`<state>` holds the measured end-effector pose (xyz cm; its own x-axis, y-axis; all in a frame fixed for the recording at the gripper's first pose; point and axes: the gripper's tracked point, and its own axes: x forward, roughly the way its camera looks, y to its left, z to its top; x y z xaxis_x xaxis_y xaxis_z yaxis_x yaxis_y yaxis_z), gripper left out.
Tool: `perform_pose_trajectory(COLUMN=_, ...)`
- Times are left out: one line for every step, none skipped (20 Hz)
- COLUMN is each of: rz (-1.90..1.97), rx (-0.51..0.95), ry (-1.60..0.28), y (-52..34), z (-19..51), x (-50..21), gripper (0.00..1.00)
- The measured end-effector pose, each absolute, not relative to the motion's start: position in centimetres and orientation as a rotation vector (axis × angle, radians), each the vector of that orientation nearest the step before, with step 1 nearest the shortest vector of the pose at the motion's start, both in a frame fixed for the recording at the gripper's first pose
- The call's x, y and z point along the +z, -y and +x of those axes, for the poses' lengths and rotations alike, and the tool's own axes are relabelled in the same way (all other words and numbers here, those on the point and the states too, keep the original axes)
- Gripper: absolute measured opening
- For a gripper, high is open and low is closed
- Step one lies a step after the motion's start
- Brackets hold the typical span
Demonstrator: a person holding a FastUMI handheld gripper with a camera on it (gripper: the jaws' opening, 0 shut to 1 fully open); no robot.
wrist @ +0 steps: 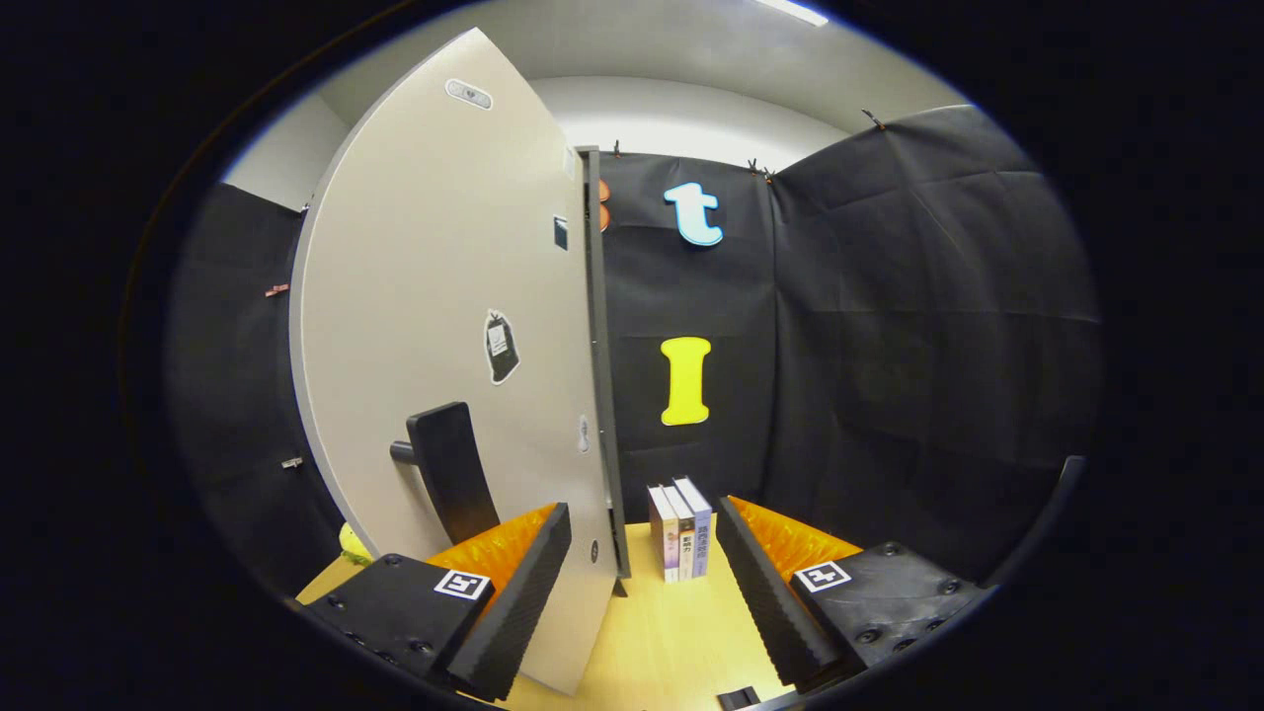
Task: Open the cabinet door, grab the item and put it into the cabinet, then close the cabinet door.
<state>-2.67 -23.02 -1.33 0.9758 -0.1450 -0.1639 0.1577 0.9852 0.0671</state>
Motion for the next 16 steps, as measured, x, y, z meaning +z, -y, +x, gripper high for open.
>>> perform_pose_trajectory(rz=0.086, rx=-0.149, ry=-0.160, y=21.7, z=-2.4, x=-1.3, gripper=0.96)
perform_pose_trajectory(rz=0.090, rx=-0.146, ry=-0.161, y=20.6, z=-2.1, x=-1.3, gripper=0.96)
perform_pose_trajectory(rz=0.094, rx=-0.142, ry=-0.158, y=18.9, z=-1.5, x=-1.5, gripper=0.96)
perform_pose_trajectory(rz=0.102, rx=-0.141, ry=-0.158, y=17.3, z=-1.0, x=-1.7, gripper=0.96)
perform_pose_trajectory(rz=0.108, rx=-0.139, ry=-0.158, y=15.8, z=-0.4, x=-1.8, gripper=0.96)
perform_pose_trajectory(rz=0.113, rx=-0.137, ry=-0.159, y=14.3, z=0.2, x=-2.0, gripper=0.96)
perform_pose_trajectory(rz=0.115, rx=-0.130, ry=-0.162, y=12.6, z=1.0, x=-2.2, gripper=0.96)
perform_pose_trajectory(rz=0.112, rx=-0.120, ry=-0.165, y=10.9, z=1.9, x=-2.4, gripper=0.96)
perform_pose_trajectory(rz=0.101, rx=-0.105, ry=-0.164, y=9.0, z=2.9, x=-2.5, gripper=0.97)
perform_pose_trajectory(rz=0.083, rx=-0.084, ry=-0.157, y=7.1, z=4.2, x=-2.5, gripper=0.97)
perform_pose_trajectory(rz=0.058, rx=-0.065, ry=-0.155, y=5.2, z=5.5, x=-2.4, gripper=0.97)
perform_pose_trajectory(rz=0.038, rx=-0.043, ry=-0.147, y=3.4, z=6.8, x=-2.4, gripper=0.98)
perform_pose_trajectory(rz=0.025, rx=-0.031, ry=-0.130, y=1.9, z=8.1, x=-2.0, gripper=0.98)
perform_pose_trajectory(rz=0.018, rx=-0.025, ry=-0.110, y=0.6, z=9.1, x=-1.5, gripper=0.98)
perform_pose_trajectory(rz=0.005, rx=-0.036, ry=-0.082, y=0.5, z=9.9, x=-0.7, gripper=0.97)
perform_pose_trajectory(rz=-0.010, rx=-0.053, ry=-0.054, y=0.4, z=10.7, x=0.1, gripper=0.96)
